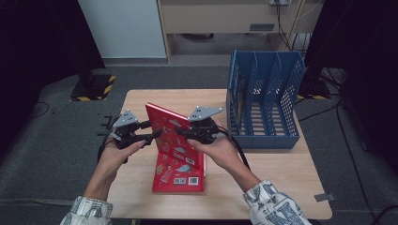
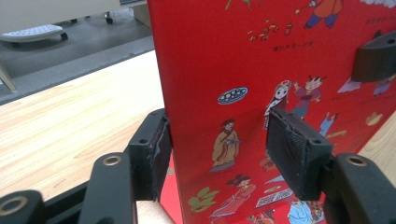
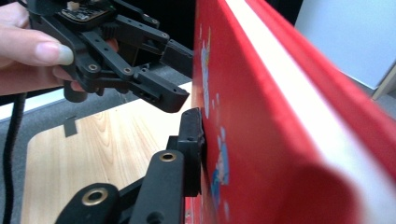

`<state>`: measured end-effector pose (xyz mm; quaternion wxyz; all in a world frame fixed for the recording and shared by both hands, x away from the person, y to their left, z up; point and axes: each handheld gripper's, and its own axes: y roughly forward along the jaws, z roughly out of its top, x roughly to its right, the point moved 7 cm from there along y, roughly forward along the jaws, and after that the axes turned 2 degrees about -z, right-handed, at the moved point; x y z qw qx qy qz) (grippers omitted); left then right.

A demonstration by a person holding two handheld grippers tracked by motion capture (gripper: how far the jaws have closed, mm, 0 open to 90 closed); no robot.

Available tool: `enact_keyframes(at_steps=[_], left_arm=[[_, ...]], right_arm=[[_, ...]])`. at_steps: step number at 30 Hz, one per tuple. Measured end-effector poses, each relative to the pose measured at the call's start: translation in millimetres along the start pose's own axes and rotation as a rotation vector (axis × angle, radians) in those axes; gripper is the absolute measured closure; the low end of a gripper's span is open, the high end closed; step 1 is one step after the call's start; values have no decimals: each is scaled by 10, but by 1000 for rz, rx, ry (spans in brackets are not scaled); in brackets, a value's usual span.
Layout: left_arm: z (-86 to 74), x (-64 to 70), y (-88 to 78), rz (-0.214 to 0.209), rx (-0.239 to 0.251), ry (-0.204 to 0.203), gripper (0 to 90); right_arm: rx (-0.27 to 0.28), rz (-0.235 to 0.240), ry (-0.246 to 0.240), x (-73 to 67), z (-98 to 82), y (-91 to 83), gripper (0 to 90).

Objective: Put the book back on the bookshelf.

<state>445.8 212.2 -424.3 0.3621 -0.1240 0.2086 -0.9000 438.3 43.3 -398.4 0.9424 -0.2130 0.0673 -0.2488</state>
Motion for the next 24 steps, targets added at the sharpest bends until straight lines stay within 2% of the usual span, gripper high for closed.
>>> enact_keyframes(at_steps=[7, 9, 10, 12, 14, 16, 18, 20, 22, 24], left_arm=[[-3, 5, 0, -13, 7, -7, 378], [-20, 0, -3, -18, 8, -18, 340], [-44, -14, 0, -6, -3, -15, 289], [-107, -46, 4, 15, -16, -17, 252], [-189, -79, 10, 22, -19, -57, 188], [-295, -121, 20, 44, -40, -56, 180], [-400, -151, 45, 57, -53, -73, 154], [-501, -185, 76, 90, -82, -75, 132], [-581, -204, 106, 116, -110, -77, 129], [-632, -212, 136, 125, -115, -88, 116]], right_arm=[[0, 10, 1, -17, 2, -4, 781], [6, 14, 8, -23, 2, -6, 787], [9, 15, 13, -27, 3, -5, 789], [12, 16, 6, -36, 4, -4, 792], [17, 14, 7, -40, 9, -2, 793], [20, 13, 12, -30, 12, -2, 793], [24, 10, 19, -18, 16, -3, 794], [27, 6, 18, -12, 19, -7, 794], [30, 4, 16, -10, 22, -12, 794], [33, 2, 20, -4, 27, -18, 794]])
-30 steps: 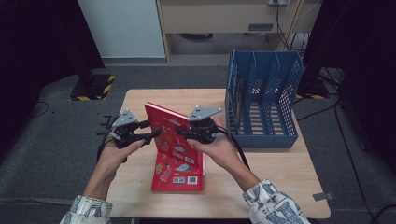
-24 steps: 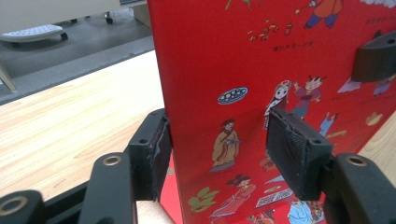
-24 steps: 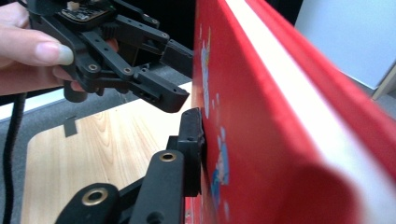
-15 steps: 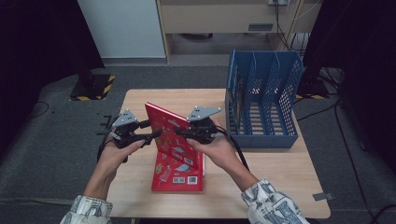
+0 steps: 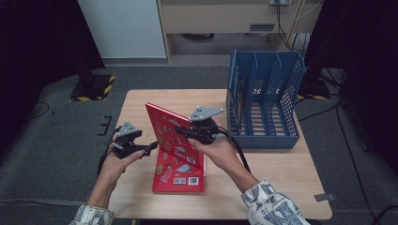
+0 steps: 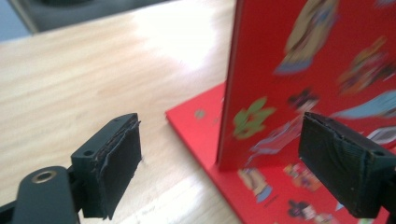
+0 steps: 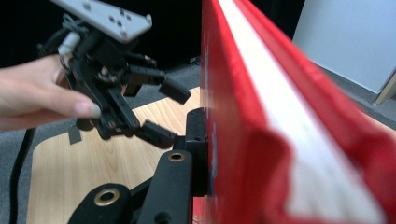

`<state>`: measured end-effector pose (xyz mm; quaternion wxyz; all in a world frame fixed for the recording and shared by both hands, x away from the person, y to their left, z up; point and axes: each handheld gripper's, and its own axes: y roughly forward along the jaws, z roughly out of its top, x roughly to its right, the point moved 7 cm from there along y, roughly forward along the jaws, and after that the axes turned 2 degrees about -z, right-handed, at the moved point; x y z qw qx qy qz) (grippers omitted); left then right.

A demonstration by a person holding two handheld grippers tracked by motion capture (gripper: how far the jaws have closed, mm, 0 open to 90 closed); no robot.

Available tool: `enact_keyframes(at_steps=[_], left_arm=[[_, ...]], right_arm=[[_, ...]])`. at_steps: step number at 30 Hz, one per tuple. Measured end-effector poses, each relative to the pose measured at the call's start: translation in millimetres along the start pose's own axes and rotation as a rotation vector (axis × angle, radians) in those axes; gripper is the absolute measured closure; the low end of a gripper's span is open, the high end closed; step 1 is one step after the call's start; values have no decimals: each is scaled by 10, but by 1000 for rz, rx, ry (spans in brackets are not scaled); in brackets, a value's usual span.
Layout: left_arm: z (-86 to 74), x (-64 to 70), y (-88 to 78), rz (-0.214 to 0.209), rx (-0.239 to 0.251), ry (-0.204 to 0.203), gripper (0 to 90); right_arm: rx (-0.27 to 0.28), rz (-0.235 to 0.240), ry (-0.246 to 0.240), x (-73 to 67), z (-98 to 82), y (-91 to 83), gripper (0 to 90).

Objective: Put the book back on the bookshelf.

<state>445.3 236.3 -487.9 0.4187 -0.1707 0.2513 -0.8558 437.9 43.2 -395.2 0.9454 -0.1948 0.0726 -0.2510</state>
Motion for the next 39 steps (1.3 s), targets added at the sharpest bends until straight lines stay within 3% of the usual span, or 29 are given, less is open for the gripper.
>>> enact_keyframes(at_steps=[3, 12, 16, 21, 24, 33, 39], left_arm=[[-60, 0, 59, -9, 12, -31, 114], [-248, -61, 186, 28, -39, -10, 109], [-332, -106, 211, 36, -60, -31, 95], [-394, -183, 195, 41, -53, -62, 60], [-461, -230, 191, 65, -63, -75, 48], [-594, -311, 230, 94, -108, -85, 50], [-622, -365, 210, 115, -110, -107, 57]], right_arm=[[7, -6, 8, 22, 8, -10, 794], [18, -37, 22, 130, 23, -63, 794], [24, -52, 33, 194, 24, -109, 794], [33, -72, 41, 252, 26, -178, 794], [38, -82, 46, 282, 30, -237, 795], [52, -117, 57, 386, 6, -396, 794], [61, -131, 58, 420, -2, -491, 794]])
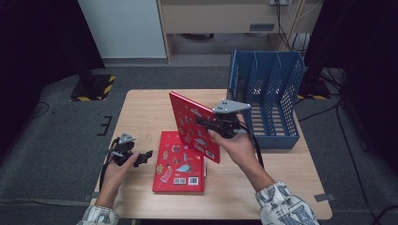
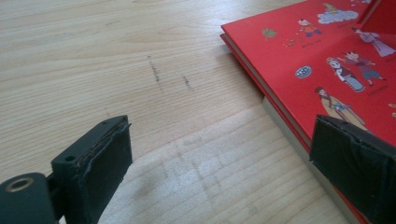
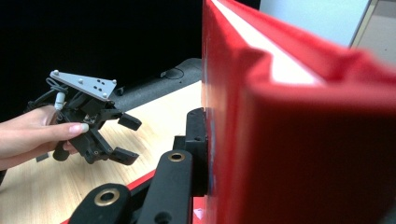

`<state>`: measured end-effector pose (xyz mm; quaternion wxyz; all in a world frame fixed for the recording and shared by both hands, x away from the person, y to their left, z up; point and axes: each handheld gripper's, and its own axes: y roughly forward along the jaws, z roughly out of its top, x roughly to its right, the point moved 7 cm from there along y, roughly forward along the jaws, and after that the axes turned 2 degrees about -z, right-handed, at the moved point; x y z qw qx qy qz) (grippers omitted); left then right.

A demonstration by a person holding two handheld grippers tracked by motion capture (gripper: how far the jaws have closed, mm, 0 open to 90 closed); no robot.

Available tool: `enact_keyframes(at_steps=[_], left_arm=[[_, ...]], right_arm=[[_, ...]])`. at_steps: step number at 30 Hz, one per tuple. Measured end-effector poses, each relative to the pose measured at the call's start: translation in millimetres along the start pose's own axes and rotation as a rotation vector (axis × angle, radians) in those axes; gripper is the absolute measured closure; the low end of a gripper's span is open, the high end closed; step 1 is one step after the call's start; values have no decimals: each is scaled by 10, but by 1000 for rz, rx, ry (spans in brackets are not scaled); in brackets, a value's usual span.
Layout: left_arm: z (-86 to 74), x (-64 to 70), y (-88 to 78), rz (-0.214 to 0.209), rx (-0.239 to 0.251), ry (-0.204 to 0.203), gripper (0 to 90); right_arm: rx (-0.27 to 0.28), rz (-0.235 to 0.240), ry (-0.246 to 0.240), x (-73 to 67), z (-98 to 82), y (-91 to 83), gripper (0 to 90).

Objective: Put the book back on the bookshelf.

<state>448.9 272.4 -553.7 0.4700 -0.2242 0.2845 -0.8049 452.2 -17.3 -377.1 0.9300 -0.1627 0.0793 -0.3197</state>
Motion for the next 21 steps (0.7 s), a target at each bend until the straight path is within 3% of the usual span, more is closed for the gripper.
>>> enact_keyframes(at_steps=[11, 16, 21], left_arm=[[-80, -84, 45, 33, -31, -5, 55], [-120, -99, 74, 58, -64, 20, 56], [-135, -74, 96, 51, -77, 31, 54]], right_arm=[[14, -22, -1, 33, -33, -220, 794], [17, -37, 9, 79, -96, -312, 794], [17, -47, 15, 99, -168, -407, 794]])
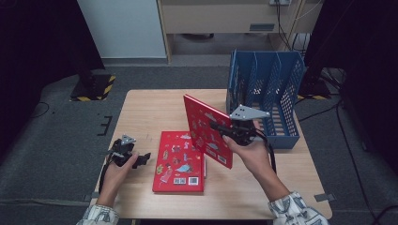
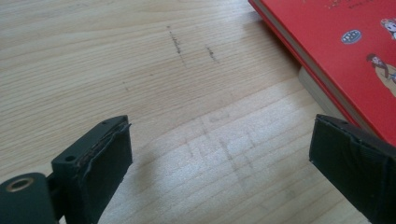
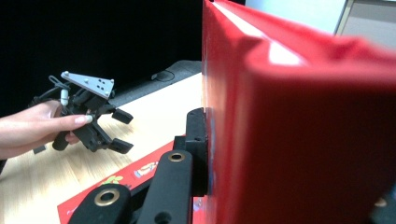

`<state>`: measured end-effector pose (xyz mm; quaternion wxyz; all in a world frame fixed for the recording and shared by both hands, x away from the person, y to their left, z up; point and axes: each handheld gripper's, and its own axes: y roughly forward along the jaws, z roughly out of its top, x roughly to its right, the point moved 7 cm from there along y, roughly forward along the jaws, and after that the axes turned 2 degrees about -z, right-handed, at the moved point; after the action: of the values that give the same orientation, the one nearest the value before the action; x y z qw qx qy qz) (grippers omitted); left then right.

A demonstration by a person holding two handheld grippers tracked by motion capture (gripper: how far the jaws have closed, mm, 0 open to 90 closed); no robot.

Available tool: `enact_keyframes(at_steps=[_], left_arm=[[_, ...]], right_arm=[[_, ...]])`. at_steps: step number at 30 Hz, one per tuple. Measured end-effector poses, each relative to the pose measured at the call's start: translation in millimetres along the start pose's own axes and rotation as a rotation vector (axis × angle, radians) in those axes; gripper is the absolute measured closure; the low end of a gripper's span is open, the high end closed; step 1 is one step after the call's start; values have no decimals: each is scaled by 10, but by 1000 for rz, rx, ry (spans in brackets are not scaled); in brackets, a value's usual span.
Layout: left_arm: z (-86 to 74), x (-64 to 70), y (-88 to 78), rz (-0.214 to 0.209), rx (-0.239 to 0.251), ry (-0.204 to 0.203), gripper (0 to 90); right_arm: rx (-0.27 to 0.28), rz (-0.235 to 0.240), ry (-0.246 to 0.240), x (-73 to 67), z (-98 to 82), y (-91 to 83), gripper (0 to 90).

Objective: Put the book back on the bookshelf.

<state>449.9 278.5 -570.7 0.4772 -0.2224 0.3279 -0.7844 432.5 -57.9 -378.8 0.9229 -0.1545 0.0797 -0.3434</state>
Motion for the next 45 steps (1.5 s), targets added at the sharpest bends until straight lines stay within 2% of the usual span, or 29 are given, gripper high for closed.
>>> enact_keyframes(at_steps=[25, 29, 34, 39, 45], left_arm=[[-58, 6, 50, 5, -39, 10, 52], [-66, 7, 57, 6, -45, 17, 52], [-74, -1, 66, 16, -49, -2, 48], [-90, -6, 74, 19, -59, 4, 48], [-94, 1, 78, 19, -57, 2, 44]], right_arm=[[11, -24, 25, 74, -354, -634, 794], [15, -38, 26, 113, -388, -754, 794], [17, -60, 37, 162, -426, -922, 794], [17, -82, 48, 218, -475, -1062, 794], [34, -97, 74, 270, -443, -1243, 794]])
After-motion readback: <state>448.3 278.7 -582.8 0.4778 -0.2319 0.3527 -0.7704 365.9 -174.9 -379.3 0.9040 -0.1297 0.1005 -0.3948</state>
